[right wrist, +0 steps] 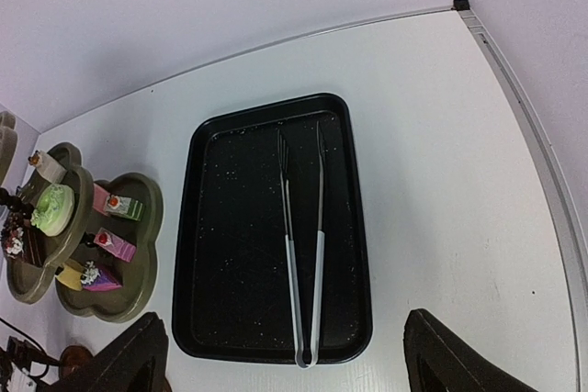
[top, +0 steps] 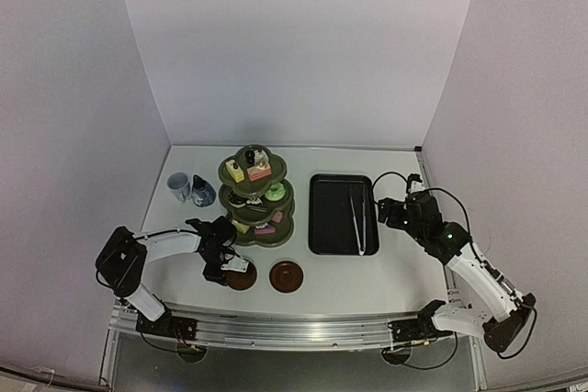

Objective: Serve the afternoon tea

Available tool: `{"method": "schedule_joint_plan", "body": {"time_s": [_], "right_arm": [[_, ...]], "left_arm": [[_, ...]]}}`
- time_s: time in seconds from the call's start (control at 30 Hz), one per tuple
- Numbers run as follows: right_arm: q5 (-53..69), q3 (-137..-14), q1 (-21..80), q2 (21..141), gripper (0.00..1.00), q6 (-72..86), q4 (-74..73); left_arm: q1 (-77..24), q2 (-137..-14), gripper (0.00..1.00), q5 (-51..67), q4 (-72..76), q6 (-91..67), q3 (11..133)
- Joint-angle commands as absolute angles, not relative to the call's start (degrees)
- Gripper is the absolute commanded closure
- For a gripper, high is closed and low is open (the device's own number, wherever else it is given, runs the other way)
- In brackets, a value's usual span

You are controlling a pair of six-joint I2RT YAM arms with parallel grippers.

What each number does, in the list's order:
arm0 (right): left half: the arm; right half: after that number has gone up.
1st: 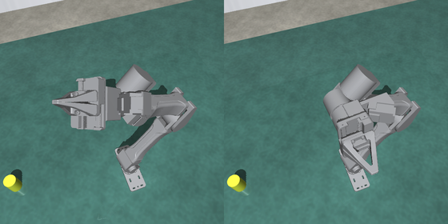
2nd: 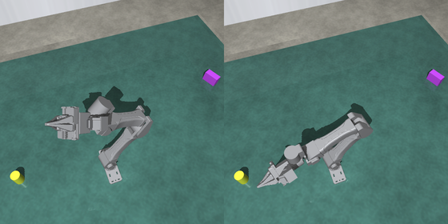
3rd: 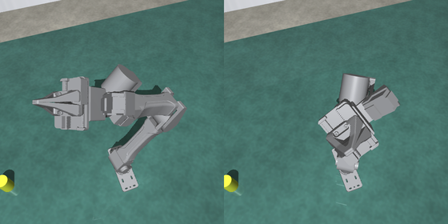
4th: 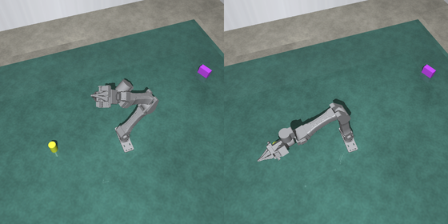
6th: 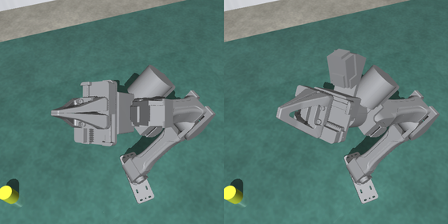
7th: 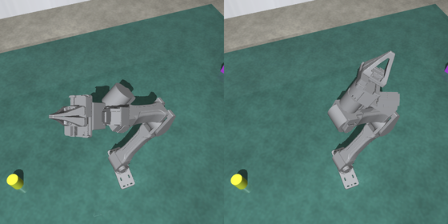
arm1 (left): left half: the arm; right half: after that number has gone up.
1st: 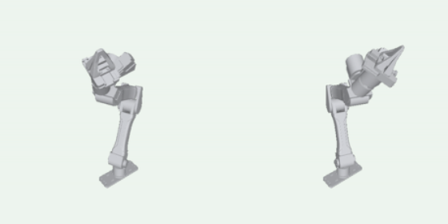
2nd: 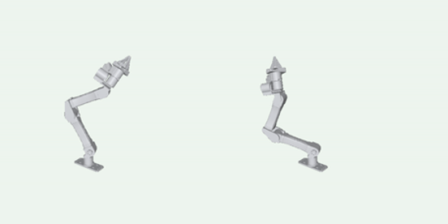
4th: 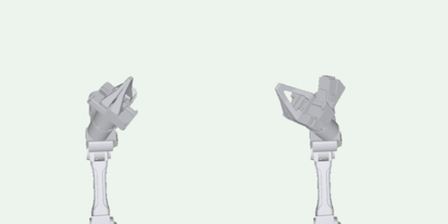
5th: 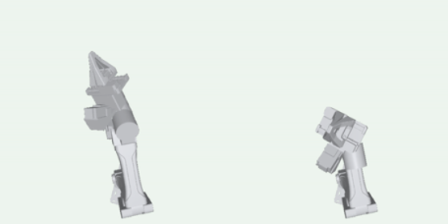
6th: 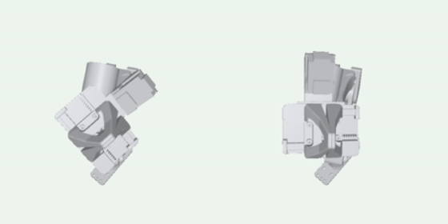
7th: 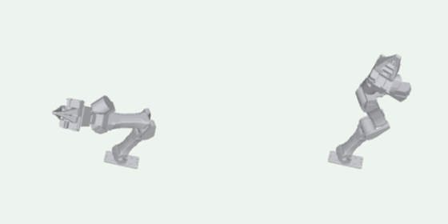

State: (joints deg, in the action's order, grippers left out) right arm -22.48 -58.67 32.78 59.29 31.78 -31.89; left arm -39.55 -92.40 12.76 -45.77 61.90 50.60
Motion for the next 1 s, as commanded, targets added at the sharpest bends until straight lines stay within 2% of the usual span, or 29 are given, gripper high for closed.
{"method": "schedule_joint_plan", "body": {"time_s": [0.0, 0.27, 0.43, 0.6, 0.77, 0.97], "right_arm": [[-22.87, -58.73, 33.04, 59.07, 0.14, 31.95, -32.5], [-22.77, -58.55, 33.06, 58.9, 0.14, 31.73, -32.61], [-23.14, -57.96, 33.03, 58.01, 0.14, 31.22, -32.61], [-23.3, -58.47, 33.03, 57.74, 0.14, 29.56, -32.7], [-23.56, -59.63, 33.03, 57.85, 0.14, 28.54, -32.78], [-22.75, -59.84, 32.99, 58.44, 0.14, 28.87, -32.88]], "left_arm": [[-39.11, -90.67, 0.38, 14.42, -46.19, 59.11, 53.71], [-36.26, -86.68, 0.36, 18.73, -52.5, 59.31, 58.82], [-28.82, -82.44, 0.31, 24.29, -67.04, 64.3, 65.01], [-19.03, -81.49, 0.27, 22.22, -79.49, 73.06, 70.37], [-6.08, -89.35, 0.28, 23.36, -77.96, 69.54, 85.37], [-2.93, -101.72, 0.34, 18.29, -63.7, 50.33, 101.68]]}}
